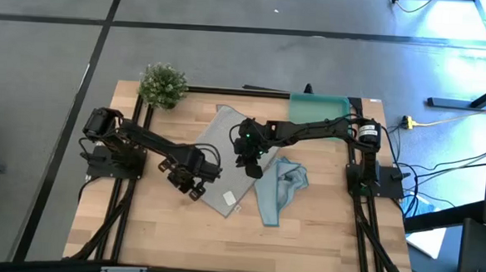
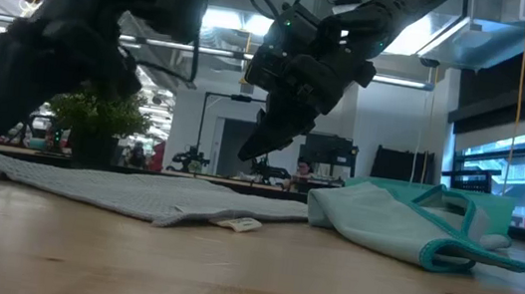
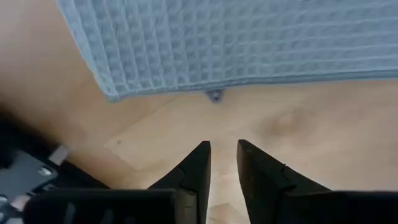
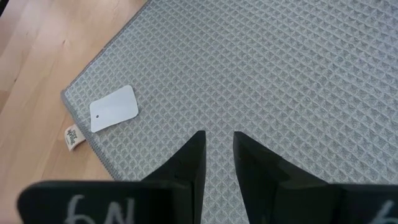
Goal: Roll microfiber towels into tight, uniform cylinder then place into a basket
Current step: Roll the grey microfiber towel
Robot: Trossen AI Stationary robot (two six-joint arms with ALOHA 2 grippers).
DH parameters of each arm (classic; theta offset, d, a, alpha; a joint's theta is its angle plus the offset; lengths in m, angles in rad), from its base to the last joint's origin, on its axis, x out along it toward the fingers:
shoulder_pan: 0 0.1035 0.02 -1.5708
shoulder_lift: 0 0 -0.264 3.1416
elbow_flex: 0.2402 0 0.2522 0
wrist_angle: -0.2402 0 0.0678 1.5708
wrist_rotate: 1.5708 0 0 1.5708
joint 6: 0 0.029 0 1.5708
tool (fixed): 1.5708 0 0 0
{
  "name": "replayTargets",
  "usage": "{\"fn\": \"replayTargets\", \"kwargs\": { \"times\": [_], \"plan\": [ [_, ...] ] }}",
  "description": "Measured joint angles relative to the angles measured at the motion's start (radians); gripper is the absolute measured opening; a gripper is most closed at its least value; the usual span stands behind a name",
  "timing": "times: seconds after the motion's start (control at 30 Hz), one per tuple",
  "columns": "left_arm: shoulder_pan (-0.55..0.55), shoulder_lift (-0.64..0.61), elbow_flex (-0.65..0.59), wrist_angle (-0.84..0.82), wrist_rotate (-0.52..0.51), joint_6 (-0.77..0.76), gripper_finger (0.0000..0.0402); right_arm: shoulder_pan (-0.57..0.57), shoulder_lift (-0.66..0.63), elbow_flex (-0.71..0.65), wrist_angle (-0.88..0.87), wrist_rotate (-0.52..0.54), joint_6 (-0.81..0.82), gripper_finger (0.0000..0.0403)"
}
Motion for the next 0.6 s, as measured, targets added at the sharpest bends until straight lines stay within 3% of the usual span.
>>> {"fn": "replayTargets", "kwargs": {
  "times": [0.37,0.6],
  "plan": [
    [-0.011,0.0,-0.085,0.113,-0.105,-0.052,0.0075,0.0,0.0,0.0,0.0,0.0,-0.006,0.0083],
    [-0.007,0.0,-0.136,0.139,-0.106,-0.058,0.0075,0.0,0.0,0.0,0.0,0.0,-0.025,0.0083]
  ]
}}
